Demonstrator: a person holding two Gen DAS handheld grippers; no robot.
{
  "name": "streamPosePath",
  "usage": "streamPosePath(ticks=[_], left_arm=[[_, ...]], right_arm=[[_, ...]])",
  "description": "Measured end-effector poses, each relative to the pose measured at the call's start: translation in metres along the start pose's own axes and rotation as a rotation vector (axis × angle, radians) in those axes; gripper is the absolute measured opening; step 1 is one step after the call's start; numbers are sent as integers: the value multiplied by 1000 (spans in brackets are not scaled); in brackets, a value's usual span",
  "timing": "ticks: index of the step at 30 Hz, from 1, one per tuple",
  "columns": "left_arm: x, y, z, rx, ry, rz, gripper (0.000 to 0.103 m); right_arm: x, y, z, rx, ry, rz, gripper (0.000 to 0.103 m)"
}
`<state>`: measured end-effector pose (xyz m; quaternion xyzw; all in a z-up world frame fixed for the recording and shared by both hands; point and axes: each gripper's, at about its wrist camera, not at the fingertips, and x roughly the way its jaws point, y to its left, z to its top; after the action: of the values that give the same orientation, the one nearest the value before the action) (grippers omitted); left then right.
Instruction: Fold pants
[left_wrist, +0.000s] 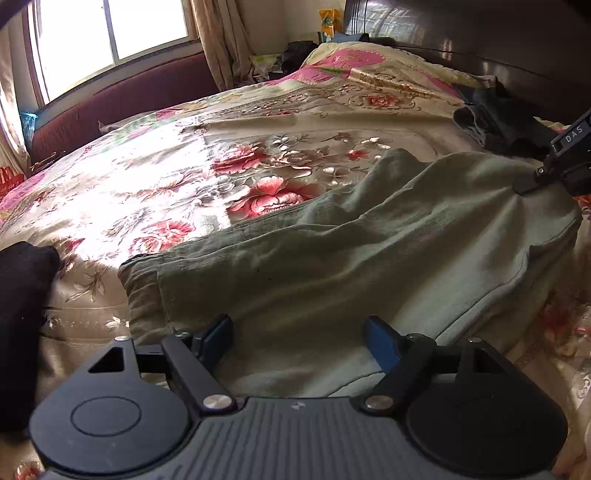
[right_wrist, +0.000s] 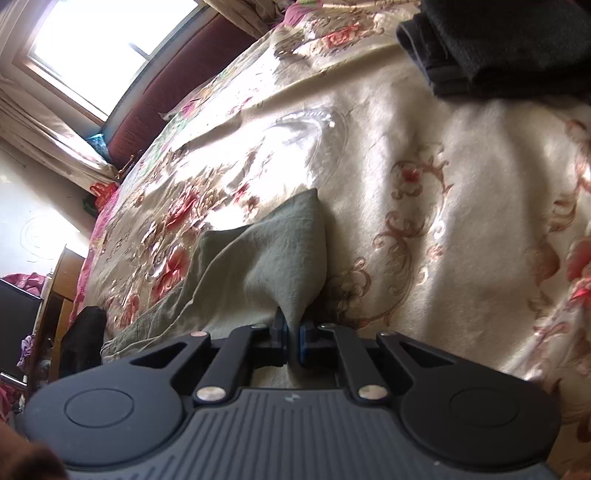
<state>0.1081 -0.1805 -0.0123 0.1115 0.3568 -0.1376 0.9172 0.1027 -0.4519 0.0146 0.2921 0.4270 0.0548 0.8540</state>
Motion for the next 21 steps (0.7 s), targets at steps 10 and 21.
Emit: streamPosePath(ticks=[10,21], left_arm=[[-1,11,-6,-62,-32,-32,92],[-39,70,-46,-207,-44,-49,93]], right_arm=[[2,191,-18,-391,45,51,7],[98,310,-140,-878,215,-13,6]])
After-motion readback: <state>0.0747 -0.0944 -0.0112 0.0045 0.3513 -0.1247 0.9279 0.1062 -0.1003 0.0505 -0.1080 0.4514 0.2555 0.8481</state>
